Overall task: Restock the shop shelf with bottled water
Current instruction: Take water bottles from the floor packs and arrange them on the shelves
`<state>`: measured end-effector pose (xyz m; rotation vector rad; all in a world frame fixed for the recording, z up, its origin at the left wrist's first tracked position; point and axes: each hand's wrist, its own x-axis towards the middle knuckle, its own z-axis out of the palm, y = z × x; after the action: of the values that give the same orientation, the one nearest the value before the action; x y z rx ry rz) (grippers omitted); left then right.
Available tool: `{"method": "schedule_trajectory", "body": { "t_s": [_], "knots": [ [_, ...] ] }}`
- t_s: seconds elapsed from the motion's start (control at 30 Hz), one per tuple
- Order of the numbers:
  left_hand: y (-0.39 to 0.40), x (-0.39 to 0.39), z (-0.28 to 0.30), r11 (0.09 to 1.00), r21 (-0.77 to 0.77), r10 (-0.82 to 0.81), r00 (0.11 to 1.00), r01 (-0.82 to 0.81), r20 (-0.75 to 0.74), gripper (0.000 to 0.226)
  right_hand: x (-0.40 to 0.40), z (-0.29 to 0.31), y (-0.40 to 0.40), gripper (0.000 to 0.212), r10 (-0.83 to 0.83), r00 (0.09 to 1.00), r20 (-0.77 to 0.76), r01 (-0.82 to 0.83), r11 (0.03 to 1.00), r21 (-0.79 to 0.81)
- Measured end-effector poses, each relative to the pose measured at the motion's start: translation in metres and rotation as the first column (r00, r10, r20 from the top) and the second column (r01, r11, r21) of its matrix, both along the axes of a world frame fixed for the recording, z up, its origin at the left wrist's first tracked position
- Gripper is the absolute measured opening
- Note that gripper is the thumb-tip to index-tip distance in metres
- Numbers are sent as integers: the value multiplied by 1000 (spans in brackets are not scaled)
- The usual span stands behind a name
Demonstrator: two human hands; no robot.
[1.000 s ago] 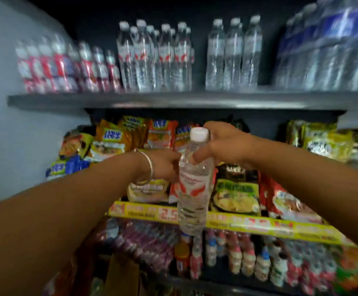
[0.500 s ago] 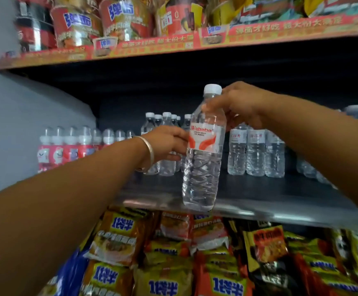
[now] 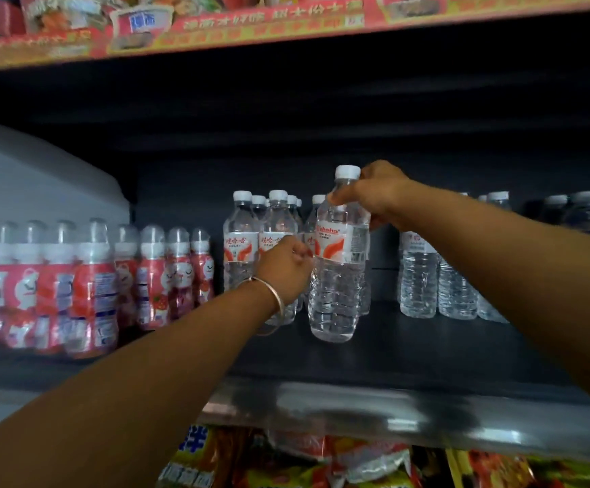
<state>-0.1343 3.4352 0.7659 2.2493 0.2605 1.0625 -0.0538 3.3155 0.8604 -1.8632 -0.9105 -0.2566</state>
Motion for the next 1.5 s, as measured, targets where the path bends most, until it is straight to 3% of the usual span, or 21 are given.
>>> {"method": "schedule_trajectory", "body": {
  "t_s": [0.17, 0.27, 0.47, 0.57, 0.73, 0.83, 0.97, 1.03, 1.23, 1.37, 1.5],
  "knots": [
    [2, 16, -10, 998, 36, -47, 999, 48, -26, 50, 17, -8, 21, 47, -119, 990, 82, 122, 992, -33],
    [6, 29, -12, 999, 50, -1, 1000, 2, -18, 57, 22, -9, 31, 50, -161, 981, 107, 168, 984, -64],
    [19, 39, -6, 998, 23, -50, 994, 53, -101, 52, 33, -14, 36, 63, -108, 992, 57, 113, 989, -90],
    [26, 41, -2, 997, 11, -71, 987, 73, -146, 41, 34, -18, 36, 50, 2, 998, -67, -7, 997, -76],
    [35, 45, 0, 998, -37, 44, 998, -45, -36, 34, 38, -23, 35, 36, 43, 992, -121, -49, 998, -45],
    [32, 46, -5, 991, 61, 116, 993, -116, 3, 28, 39, -24, 38, 41, 44, 992, -122, -52, 997, -59],
    [24, 46, -16, 981, 151, 126, 992, -122, -16, 62, 38, -24, 45, 53, 29, 990, -135, -35, 999, -39],
    [23, 46, -16, 979, 151, 139, 990, -138, 3, 53, 38, -25, 48, 54, 42, 991, -128, -47, 998, -36],
    [28, 44, -11, 995, 49, 86, 996, -87, 17, 38, 37, -33, 43, 27, 125, 968, -217, -159, 977, -145],
    [36, 45, -9, 984, 91, 151, 988, -153, 31, 27, 41, -39, 45, 42, 160, 953, -258, -198, 972, -126],
    [41, 46, -12, 982, 103, 160, 987, -158, -7, 27, 43, -43, 60, 57, 80, 973, -216, -97, 993, -70]
  ]
}}
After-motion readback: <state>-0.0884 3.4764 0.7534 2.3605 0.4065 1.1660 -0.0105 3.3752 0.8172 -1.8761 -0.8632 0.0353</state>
